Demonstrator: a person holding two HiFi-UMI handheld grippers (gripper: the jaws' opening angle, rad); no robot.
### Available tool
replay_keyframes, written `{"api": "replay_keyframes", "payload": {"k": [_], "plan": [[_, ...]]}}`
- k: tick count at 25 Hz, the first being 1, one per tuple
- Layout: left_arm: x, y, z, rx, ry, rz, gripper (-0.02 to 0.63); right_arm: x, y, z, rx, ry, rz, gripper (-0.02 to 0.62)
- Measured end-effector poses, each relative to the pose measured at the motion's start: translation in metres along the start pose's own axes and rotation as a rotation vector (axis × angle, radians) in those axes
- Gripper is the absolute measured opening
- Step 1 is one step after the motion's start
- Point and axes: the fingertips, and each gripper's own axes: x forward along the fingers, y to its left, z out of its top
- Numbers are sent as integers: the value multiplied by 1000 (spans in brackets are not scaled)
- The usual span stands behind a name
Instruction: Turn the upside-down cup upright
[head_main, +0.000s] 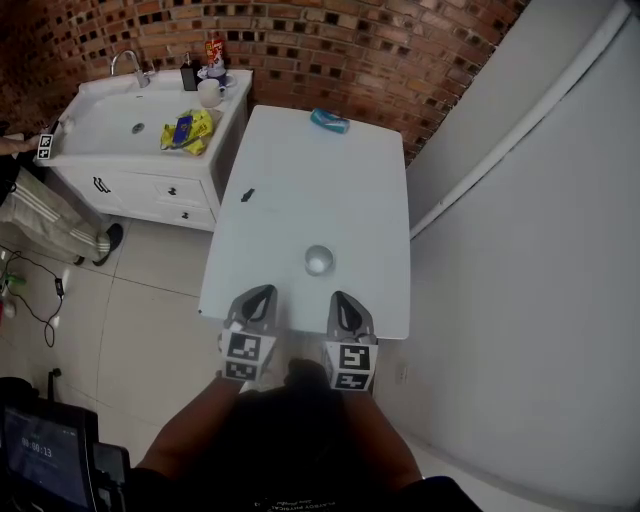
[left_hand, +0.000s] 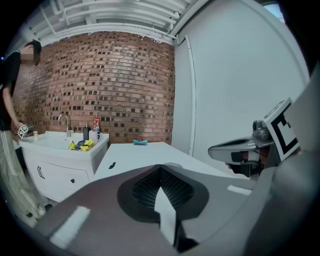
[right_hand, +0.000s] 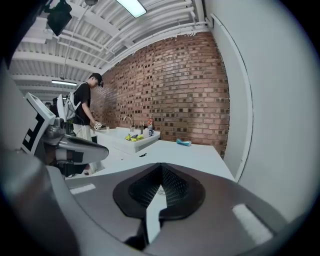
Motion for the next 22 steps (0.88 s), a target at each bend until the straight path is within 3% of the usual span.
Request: {"api": "replay_keyframes", "payload": {"k": [10, 22], "plan": [[-20, -13, 6, -15, -31, -26, -5, -30, 10, -6, 7, -11, 0, 12], [-56, -33, -8, -7, -3, -86, -5, -67, 23, -22, 2, 7, -41, 12]]}}
